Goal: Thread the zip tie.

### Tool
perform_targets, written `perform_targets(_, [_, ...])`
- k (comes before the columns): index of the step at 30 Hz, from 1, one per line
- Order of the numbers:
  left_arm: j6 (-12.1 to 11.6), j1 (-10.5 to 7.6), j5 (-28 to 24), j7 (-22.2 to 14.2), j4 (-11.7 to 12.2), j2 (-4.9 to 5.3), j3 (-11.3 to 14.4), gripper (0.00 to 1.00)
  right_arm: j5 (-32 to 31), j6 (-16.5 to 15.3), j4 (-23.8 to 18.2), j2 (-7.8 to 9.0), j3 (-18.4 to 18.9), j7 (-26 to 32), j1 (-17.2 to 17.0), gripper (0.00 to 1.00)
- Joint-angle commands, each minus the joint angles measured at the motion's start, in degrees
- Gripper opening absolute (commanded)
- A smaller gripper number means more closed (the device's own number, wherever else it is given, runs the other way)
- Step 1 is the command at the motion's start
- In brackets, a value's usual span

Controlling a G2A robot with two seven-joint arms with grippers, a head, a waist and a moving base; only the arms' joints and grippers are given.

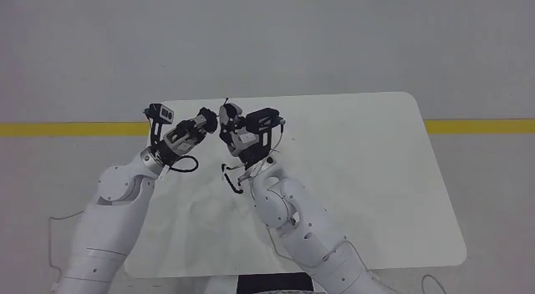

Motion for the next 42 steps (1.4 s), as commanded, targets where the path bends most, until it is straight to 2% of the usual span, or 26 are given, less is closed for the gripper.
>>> perform_targets(1, [0.00, 0.02, 0.00, 0.01, -0.06, 0.03, -0.04, 0.00, 0.07, 0.13, 0.01, 0.00, -0.10, -0.03, 0.00, 0.00])
perform_targets(10, [0.00, 0.31, 0.02, 0.23, -0.29, 0.23, -0.67, 0.00, 0.26, 0.92, -1.20, 0.11, 0.29, -1.01, -0.24, 0.00])
perform_targets(25, [0.00, 0.55, -0.31, 0.45, -0.80, 0.34, -0.80, 0.00, 0.87, -0.29, -2.66, 0.31, 0.01, -1.24, -0.35, 0.00])
perform_targets(37, [0.00, 0.05, -0.71, 0.41, -1.10, 0.21, -0.37, 0.00, 2.13, -1.01, -1.97, 0.35, -0.67, -0.24, -0.28, 0.00])
perform_targets(42, [0.00, -0.20, -0.63, 0.37, -0.74, 0.18, -0.53, 0.00, 1.91, -0.42, -2.20, 0.41, -0.20, -1.51, -0.15, 0.00])
